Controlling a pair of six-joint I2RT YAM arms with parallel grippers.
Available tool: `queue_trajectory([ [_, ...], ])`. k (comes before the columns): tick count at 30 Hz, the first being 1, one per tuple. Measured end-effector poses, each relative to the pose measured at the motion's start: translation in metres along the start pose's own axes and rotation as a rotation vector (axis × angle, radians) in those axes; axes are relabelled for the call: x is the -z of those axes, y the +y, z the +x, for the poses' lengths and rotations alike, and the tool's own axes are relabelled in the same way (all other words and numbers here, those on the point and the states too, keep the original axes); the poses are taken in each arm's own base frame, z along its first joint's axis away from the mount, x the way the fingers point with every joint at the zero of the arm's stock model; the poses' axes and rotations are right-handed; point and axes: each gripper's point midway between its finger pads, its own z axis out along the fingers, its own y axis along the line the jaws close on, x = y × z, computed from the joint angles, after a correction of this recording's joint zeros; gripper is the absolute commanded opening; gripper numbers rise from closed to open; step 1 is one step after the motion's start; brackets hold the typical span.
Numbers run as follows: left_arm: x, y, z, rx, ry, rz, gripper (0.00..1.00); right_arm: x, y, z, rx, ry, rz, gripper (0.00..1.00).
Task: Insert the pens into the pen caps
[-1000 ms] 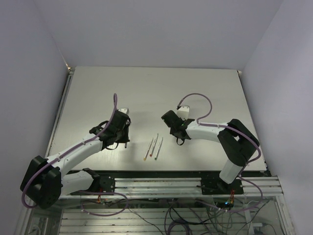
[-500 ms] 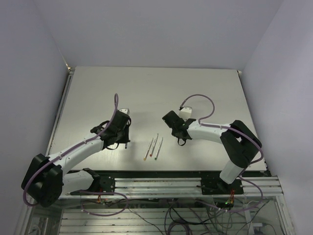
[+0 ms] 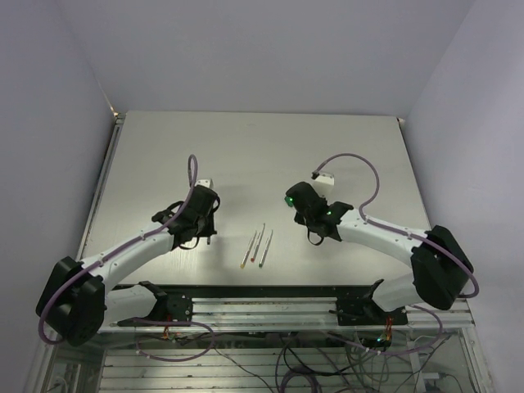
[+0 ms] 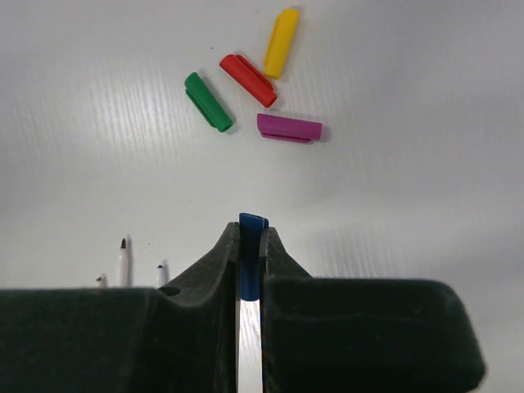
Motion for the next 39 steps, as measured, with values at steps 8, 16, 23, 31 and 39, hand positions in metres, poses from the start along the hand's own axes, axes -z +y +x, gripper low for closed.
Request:
queue_trajectory([
  [8, -0.004, 0.011, -0.056, 0.043, -0.106, -0.139, 0.07, 0.020, 0.001, -0.016, -0.022, -0.046, -0.062, 0.00],
  [16, -0.024, 0.066, -0.076, 0.088, -0.090, -0.332, 0.07, 0.052, -0.007, -0.044, -0.059, -0.136, -0.118, 0.00],
  [23, -0.036, 0.097, -0.073, 0.052, -0.036, -0.434, 0.07, 0.069, -0.017, -0.055, -0.069, -0.182, -0.135, 0.00],
  [31, -0.055, 0.133, -0.059, 0.017, 0.048, -0.550, 0.07, 0.066, -0.029, -0.044, -0.048, -0.169, -0.112, 0.00],
  [39, -0.076, 0.144, -0.052, -0.044, 0.118, -0.578, 0.07, 0.066, -0.033, -0.040, -0.044, -0.163, -0.105, 0.00],
])
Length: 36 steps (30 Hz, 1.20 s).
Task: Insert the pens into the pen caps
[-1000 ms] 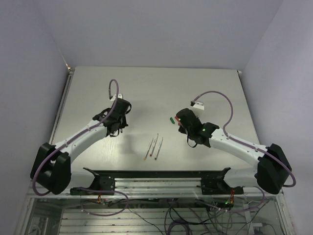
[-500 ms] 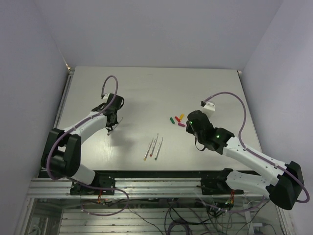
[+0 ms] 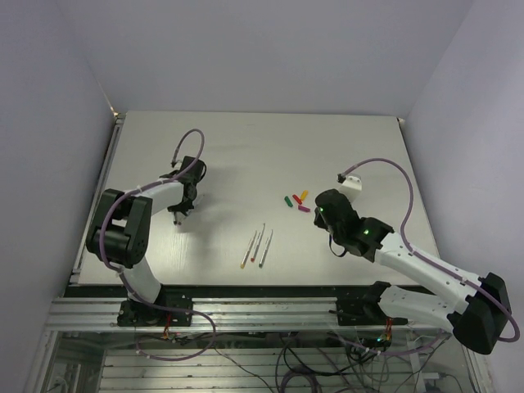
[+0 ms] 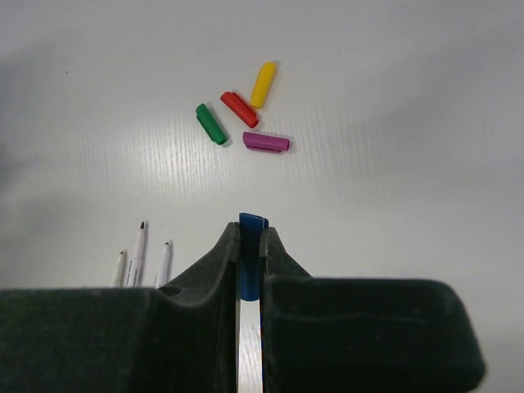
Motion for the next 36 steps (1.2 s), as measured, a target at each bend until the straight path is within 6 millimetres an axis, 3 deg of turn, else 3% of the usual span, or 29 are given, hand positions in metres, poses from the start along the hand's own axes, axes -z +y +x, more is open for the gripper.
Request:
queue_trajectory([
  [10, 0.003, -0.024, -0.009, 0.000, -0.009, 0.132, 0.07, 0.000, 0.000, -0.001, -0.001, -0.004, 0.001, 0.00],
  [18, 0.015, -0.049, -0.002, -0.001, 0.038, 0.242, 0.07, 0.004, 0.002, -0.012, -0.011, -0.025, 0.004, 0.00],
  [29, 0.060, -0.119, 0.027, -0.123, 0.002, 0.378, 0.07, 0.015, -0.004, -0.025, -0.028, -0.060, 0.014, 0.00],
  [36, 0.072, -0.131, 0.033, -0.103, 0.002, 0.399, 0.07, 0.019, -0.005, -0.029, -0.036, -0.071, 0.009, 0.00],
])
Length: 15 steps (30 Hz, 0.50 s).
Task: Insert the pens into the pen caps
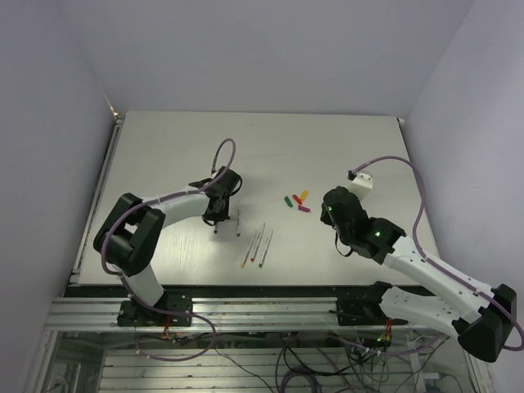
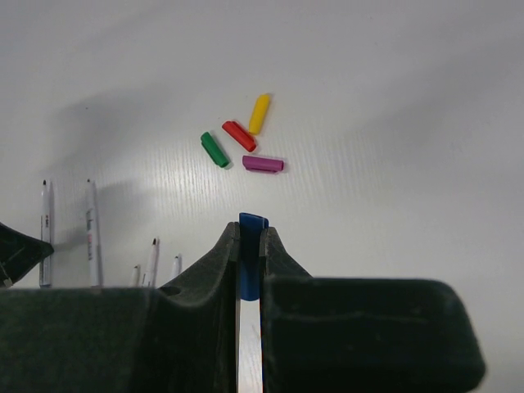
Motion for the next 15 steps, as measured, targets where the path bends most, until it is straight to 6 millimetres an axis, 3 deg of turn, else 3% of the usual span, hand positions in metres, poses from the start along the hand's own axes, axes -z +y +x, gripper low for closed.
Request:
queue_trajectory([
  [6, 0.009, -0.001, -0.003, 0.017, -0.001, -0.008, 0.07, 0.000, 0.000, 0.000, 0.007, 0.001, 0.001, 0.00],
  [15, 0.053, 0.005, -0.049, 0.079, -0.179, -0.001, 0.07, 0.000, -0.001, 0.000, 0.016, -0.001, -0.001, 0.00],
])
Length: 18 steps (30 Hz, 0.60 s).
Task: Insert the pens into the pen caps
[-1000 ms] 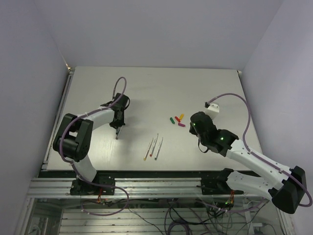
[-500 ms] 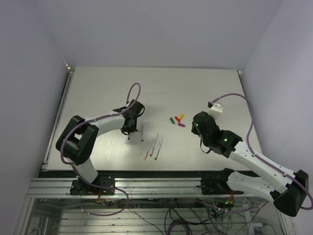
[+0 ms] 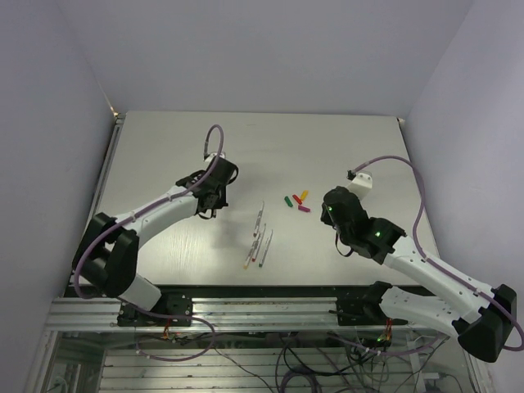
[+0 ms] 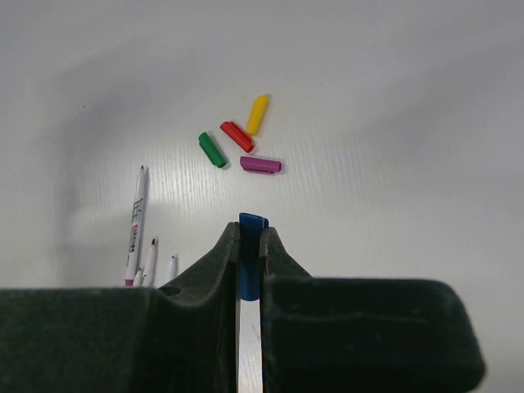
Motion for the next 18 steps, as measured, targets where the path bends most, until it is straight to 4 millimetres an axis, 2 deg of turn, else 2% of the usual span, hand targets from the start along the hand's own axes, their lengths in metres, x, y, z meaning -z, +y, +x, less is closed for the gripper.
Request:
queue_trajectory([
  [9, 0.031, -0.001, -0.030, 0.028, -0.109, 0.052, 0.07, -0.001, 0.008, -0.009, 0.025, -0.033, -0.033, 0.00],
  [13, 0.061, -0.008, -0.041, 0.063, -0.217, 0.187, 0.07, -0.001, 0.024, -0.020, 0.026, -0.070, -0.101, 0.00],
  [18, 0.093, -0.024, -0.038, 0.064, -0.323, 0.374, 0.07, 0.005, 0.049, -0.041, 0.008, -0.134, -0.218, 0.00],
])
